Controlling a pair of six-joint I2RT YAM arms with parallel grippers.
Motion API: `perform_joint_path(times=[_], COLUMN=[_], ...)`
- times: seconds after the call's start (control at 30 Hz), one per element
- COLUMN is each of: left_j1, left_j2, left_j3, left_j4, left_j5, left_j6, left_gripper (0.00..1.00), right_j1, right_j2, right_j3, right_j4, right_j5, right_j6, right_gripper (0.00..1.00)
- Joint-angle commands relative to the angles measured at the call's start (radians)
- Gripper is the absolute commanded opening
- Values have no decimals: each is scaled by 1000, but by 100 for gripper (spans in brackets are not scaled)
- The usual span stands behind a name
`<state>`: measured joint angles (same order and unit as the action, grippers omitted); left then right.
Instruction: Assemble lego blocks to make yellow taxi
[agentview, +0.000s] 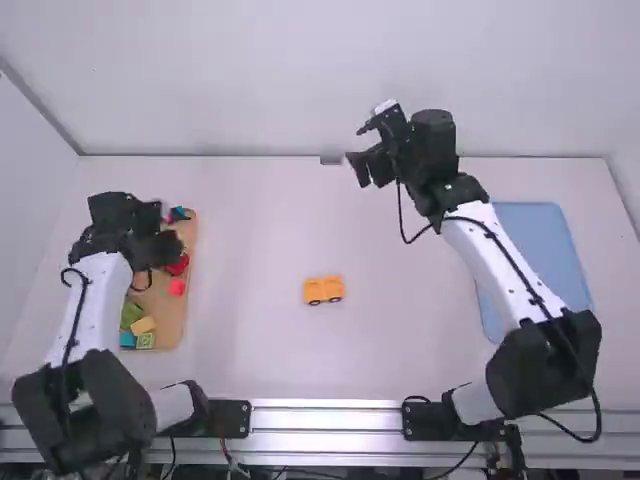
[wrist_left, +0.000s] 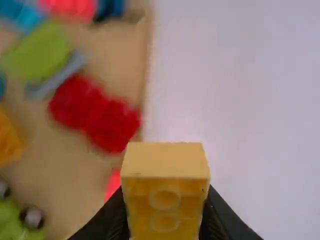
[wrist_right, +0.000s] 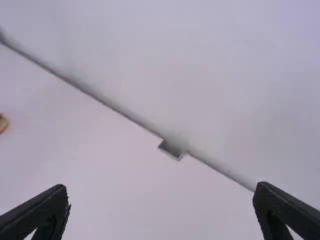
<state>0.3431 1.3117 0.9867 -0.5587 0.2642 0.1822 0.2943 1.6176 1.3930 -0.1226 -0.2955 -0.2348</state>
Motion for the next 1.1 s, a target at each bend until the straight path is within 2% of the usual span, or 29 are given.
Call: perform_joint_path(times=[0.0, 0.13, 0.23, 0.33, 0.47, 0.7, 0.8, 1.0, 1.07], left_j1=[-114, -244, -323, -357, -370, -383, -402, -449, -450], left_j2=[-23, -7, 42, 97, 187, 278, 290, 290, 290], left_j3=[-9, -15, -16, -15, -15, -15, -15, -16, -16], left_j4=[59, 206, 340, 462, 644, 872, 889, 901, 904], left_j5=[137, 238, 391, 536, 706, 933, 921, 921, 923], left_j6=[78, 81, 151, 170, 112, 16, 16, 17, 31], left_gripper=[9, 14, 13, 18, 18, 11, 11, 11, 8], right_j1=[-1, -1, -5, -16, -36, -20, -11, 9, 7], right_j2=[53, 136, 196, 237, 272, 274, 274, 274, 274], right_j3=[33, 33, 33, 33, 33, 32, 32, 32, 32], right_j4=[30, 94, 142, 163, 206, 179, 163, 167, 167], right_j5=[-206, -407, -571, -765, -1007, -1040, -1076, -1120, -1141], right_j6=[-1, -2, -18, -80, -110, -150, -193, -160, -159], right_gripper=[98, 98, 99, 98, 98, 98, 99, 100, 91])
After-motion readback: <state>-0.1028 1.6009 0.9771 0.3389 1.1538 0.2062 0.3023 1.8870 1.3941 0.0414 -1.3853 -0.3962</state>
